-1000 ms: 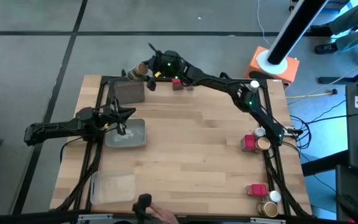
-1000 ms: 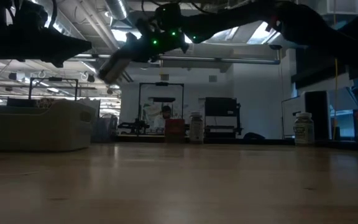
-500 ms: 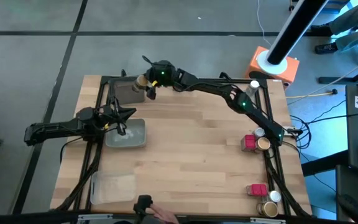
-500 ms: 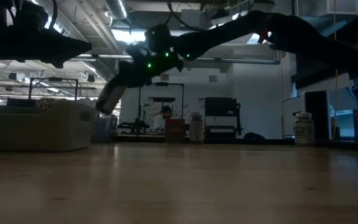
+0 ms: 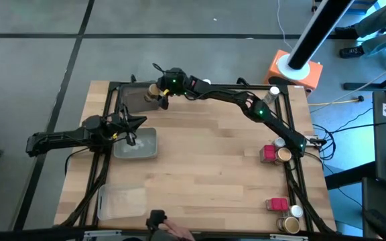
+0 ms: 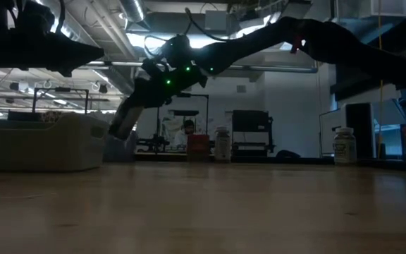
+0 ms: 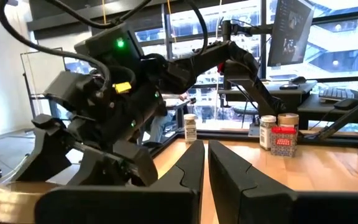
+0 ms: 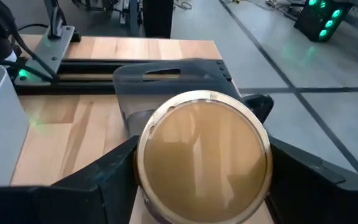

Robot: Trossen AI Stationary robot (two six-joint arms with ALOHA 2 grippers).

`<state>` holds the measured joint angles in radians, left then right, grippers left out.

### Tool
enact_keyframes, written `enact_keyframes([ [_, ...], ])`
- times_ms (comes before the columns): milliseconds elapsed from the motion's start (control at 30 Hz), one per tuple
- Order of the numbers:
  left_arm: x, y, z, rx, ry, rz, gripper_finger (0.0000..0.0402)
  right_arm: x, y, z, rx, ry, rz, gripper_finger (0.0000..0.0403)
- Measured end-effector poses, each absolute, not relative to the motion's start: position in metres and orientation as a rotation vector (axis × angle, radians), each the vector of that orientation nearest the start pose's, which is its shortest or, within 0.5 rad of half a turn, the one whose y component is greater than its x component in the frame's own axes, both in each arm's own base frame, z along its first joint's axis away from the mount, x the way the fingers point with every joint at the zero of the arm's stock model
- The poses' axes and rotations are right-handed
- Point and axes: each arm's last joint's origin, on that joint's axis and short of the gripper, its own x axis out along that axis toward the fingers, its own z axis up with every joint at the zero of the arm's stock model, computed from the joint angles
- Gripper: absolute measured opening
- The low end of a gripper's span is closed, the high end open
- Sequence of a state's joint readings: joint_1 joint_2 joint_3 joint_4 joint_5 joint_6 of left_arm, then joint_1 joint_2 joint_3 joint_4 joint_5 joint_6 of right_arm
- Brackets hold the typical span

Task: Sort spices by type
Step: Put the top left gold seasoning bottle into the black transparent bin

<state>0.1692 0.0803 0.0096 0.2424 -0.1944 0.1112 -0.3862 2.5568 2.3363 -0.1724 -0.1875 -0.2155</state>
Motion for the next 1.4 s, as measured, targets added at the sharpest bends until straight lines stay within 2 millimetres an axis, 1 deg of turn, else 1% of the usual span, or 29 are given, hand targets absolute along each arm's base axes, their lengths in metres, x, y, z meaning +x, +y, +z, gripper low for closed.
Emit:
enact_keyframes([
  [100, 0.098, 0.022, 0.184, 0.108, -0.152, 0.372, 0.0015, 0.539, -0.213, 0.214, -0.091, 0.434, -0.153, 0.0289],
  [333, 0.098, 0.022, 0.184, 0.108, -0.152, 0.372, 0.0015, 0.538, -0.214, 0.212, -0.089, 0.46, -0.167, 0.0289],
  [700, 0.098, 0.022, 0.184, 0.108, -0.152, 0.372, 0.0015, 0.538, -0.214, 0.212, -0.089, 0.463, -0.184, 0.0289],
  [800, 0.098, 0.022, 0.184, 0.108, -0.152, 0.372, 0.0015, 0.538, -0.214, 0.21, -0.074, 0.472, -0.187, 0.0289],
  [967, 0.098, 0.022, 0.184, 0.108, -0.153, 0.372, 0.0015, 0.538, -0.213, 0.199, -0.053, 0.516, -0.195, 0.0289],
  [1400, 0.098, 0.022, 0.184, 0.108, -0.153, 0.372, 0.0015, 0.537, -0.213, 0.197, -0.047, 0.54, -0.207, 0.0293],
])
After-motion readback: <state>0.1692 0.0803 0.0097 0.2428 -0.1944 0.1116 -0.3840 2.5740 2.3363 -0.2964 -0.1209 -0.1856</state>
